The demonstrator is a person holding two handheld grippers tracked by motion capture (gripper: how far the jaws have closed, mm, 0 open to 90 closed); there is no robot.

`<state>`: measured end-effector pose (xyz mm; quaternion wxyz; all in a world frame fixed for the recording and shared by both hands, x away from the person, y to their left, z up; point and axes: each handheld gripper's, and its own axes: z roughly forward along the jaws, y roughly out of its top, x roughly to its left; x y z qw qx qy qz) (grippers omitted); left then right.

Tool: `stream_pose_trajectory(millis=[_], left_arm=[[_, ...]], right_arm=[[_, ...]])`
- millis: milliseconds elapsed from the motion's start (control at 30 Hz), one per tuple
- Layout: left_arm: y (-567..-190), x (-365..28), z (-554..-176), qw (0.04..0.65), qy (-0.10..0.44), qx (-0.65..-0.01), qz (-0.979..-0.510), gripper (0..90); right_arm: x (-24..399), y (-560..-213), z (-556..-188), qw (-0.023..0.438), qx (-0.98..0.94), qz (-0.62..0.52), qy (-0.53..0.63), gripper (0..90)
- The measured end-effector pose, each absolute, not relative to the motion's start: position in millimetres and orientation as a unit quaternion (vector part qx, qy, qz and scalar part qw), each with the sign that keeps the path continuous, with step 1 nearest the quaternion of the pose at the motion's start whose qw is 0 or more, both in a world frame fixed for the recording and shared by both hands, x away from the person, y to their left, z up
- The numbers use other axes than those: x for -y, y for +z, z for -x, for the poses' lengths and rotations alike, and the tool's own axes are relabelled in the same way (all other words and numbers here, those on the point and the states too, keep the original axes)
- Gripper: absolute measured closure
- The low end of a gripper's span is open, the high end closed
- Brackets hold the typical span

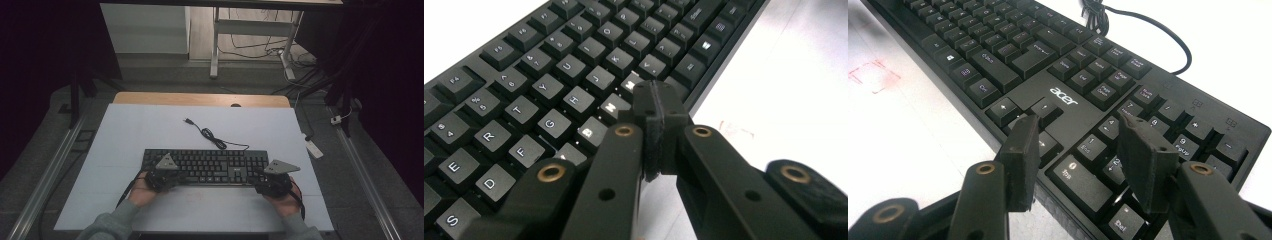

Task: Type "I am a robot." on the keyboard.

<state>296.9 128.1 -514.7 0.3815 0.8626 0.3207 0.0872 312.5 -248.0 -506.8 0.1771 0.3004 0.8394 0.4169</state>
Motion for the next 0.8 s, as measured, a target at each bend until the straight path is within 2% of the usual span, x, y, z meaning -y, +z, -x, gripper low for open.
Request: stream_pose_trajectory(millis=[533,800], left_arm=[[-524.7,-124.5,-299.4,0.359,0.093,-0.323,-0.871,88.9],[-516.4,-129.1,-296.1,0.386,0.101,-0.326,-0.857,88.8]], right_arm=[[247.6,-507.2,-312.5,0.177,-0.840,-0.300,0.415,51.5],[247.9,-506.7,-312.2,0.178,-0.839,-0.300,0.417,51.5]])
